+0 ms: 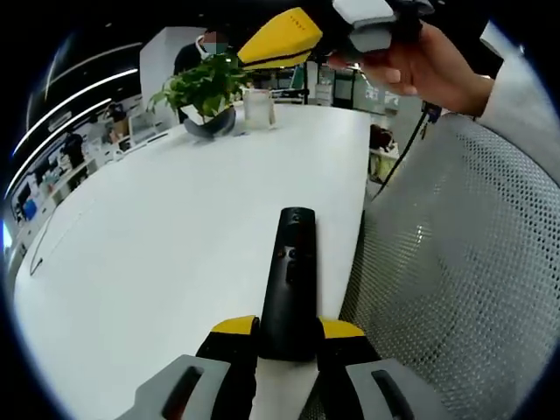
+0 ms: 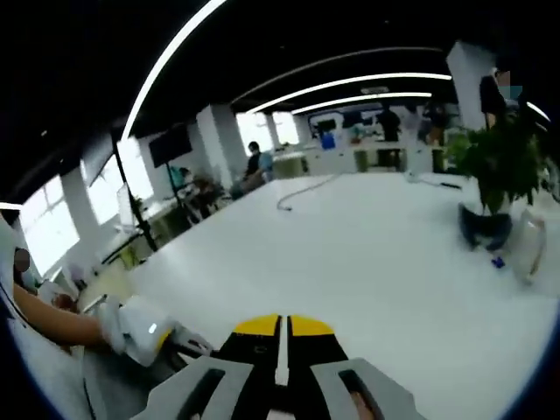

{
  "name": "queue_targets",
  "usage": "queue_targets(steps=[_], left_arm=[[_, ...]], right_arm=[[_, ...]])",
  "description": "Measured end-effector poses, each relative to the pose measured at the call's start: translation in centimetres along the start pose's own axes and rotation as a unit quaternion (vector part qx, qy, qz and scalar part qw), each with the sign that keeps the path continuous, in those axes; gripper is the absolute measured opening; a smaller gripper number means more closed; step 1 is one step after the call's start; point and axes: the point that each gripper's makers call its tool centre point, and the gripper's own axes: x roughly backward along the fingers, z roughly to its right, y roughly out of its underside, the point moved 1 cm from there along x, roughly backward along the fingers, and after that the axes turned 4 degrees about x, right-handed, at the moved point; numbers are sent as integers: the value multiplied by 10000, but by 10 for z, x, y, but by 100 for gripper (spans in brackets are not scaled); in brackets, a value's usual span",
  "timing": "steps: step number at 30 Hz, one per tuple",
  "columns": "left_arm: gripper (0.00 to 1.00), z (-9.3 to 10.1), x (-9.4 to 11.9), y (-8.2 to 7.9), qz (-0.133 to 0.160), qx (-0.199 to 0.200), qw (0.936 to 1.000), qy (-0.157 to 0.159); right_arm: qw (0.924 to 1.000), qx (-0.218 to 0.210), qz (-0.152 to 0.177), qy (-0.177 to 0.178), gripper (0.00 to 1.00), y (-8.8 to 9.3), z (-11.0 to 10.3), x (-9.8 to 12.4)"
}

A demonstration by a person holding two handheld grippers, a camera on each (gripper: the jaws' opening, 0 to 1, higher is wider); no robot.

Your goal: Press the specified remote control buttons in sequence, fully releasing each button before pressing the next.

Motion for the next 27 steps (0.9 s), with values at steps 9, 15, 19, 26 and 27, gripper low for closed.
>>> queue_targets(steps=[9,15,19,26,27], left_arm=[[25,-2,0,0,-24,22,10000,-36],[25,-1,0,0,3,22,10000,-34],[25,-1,0,0,34,10,10000,-11],[25,-2,-1,0,72,-10,10000,6],[25,-2,-1,0,82,-13,10000,8]], right_arm=[[9994,-213,213,195,19,3,10,10],[9995,-248,163,61,27,9,5,8],[9990,-212,351,-157,51,7,-5,1],[9988,170,453,78,69,5,-1,0],[9984,242,496,155,72,5,1,0]])
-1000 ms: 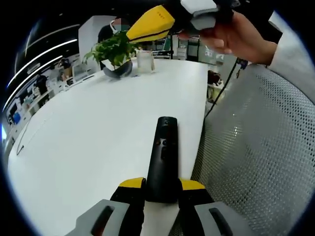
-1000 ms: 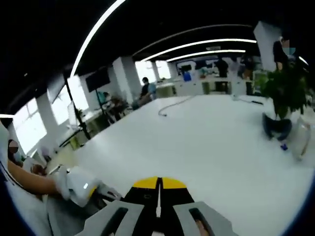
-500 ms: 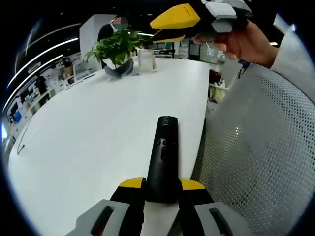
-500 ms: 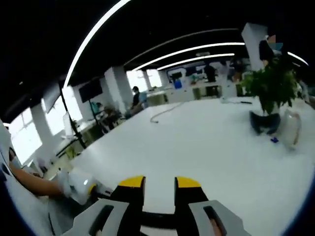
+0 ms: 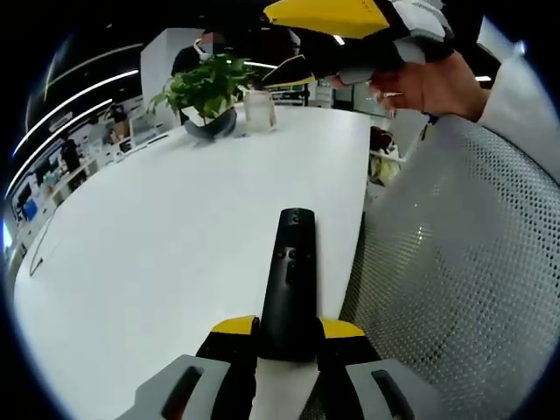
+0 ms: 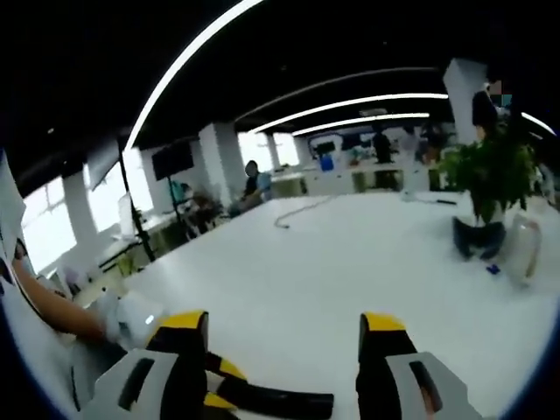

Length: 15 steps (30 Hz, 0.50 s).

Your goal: Press the specified remote control buttons in sequence, fully releasing each button before pressing the next.

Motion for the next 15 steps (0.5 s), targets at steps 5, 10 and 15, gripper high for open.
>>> queue_targets(steps=[5,10,15], left_arm=[[25,-1,-1,-1,19,3,10000,4],[25,-1,-3,-2,26,-5,10000,8],[25,0,-3,-3,29,-28,10000,22]], right_arm=[[9996,189,113,163,87,-2,4,-1],[9992,272,118,280,92,-1,8,-1],[9984,373,105,405,96,-1,11,0]])
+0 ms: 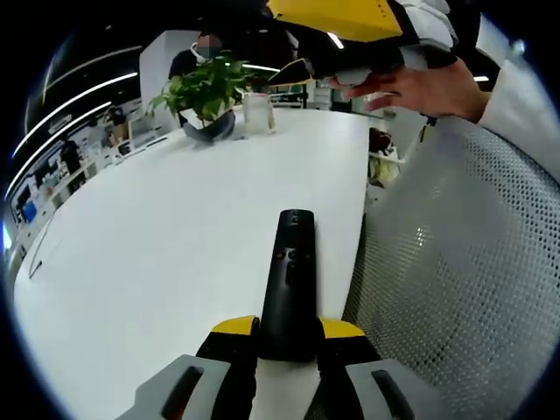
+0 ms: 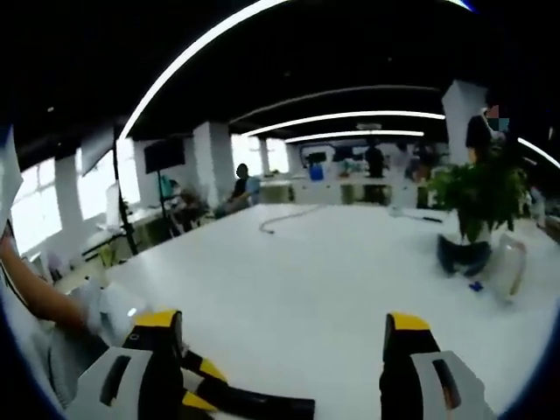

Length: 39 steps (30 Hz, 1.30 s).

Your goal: Press the specified remote control buttons in sequence, fully releasing each button before pressing the next.

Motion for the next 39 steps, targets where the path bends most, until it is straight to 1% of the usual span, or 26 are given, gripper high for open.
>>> queue_targets(steps=[5,9,13,20,23,26,30,39], left_arm=[[25,1,0,0,-87,-29,10000,10],[24,2,0,0,-131,-100,9998,74],[23,2,-1,1,-180,-132,9997,96],[23,0,4,3,-360,-206,9990,161],[23,-3,5,5,-425,-247,9986,193],[23,-6,7,7,-582,-277,9977,223],[23,-11,8,7,-720,-496,9959,253],[23,-30,9,6,-975,-628,9928,302]], right_arm=[[10000,2,8,74,99,0,3,1],[9999,-16,-2,171,99,1,7,2],[9999,-52,-80,132,99,4,7,1],[9998,-24,-205,50,98,8,4,0],[9998,-24,-218,29,98,8,3,-2],[9997,-4,-252,16,98,10,2,-3],[9996,-5,-286,-19,98,10,1,-3],[9993,-41,-379,-32,96,14,2,-3]])
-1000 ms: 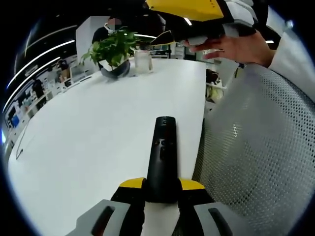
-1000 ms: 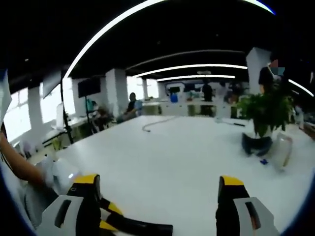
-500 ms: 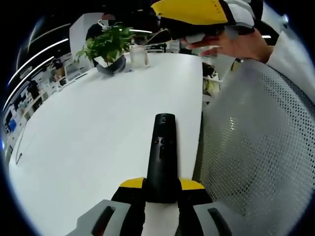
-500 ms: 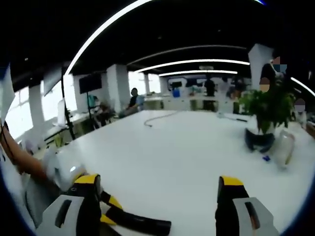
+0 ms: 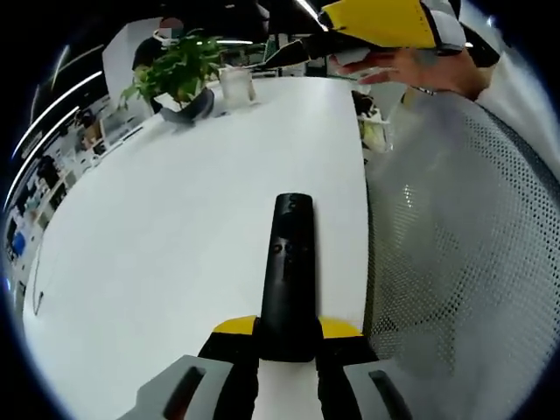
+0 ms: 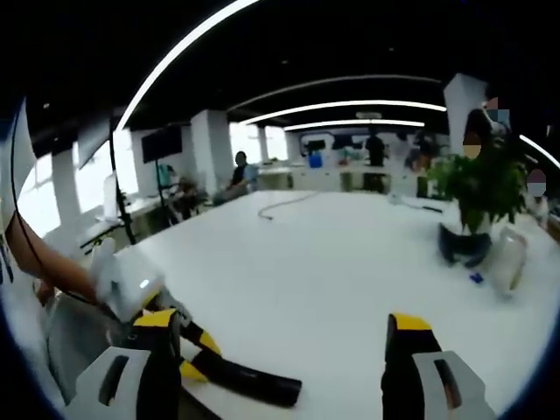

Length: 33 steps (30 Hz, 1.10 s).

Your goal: Press the specified remote control buttons in sequence, fully releasing each button before pressing the next.

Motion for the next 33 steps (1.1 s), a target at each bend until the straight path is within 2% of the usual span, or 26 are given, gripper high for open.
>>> queue_targets(steps=[5,8,19,26,33], left_arm=[[23,-12,0,-2,-113,-231,9997,10],[23,-21,0,-5,-138,-209,9997,-22],[23,-70,2,-10,-255,-379,9985,-294],[23,-94,0,-14,-334,-621,9968,-390],[23,-126,2,-18,-425,-731,9951,-507]], right_arm=[[10000,-56,-28,-7,96,1,1,0],[10000,-65,-47,5,96,2,2,0],[9999,3,-172,-15,96,6,1,-2],[9999,-63,-93,-30,97,4,1,-1],[9999,-40,-159,-10,96,6,1,-3]])
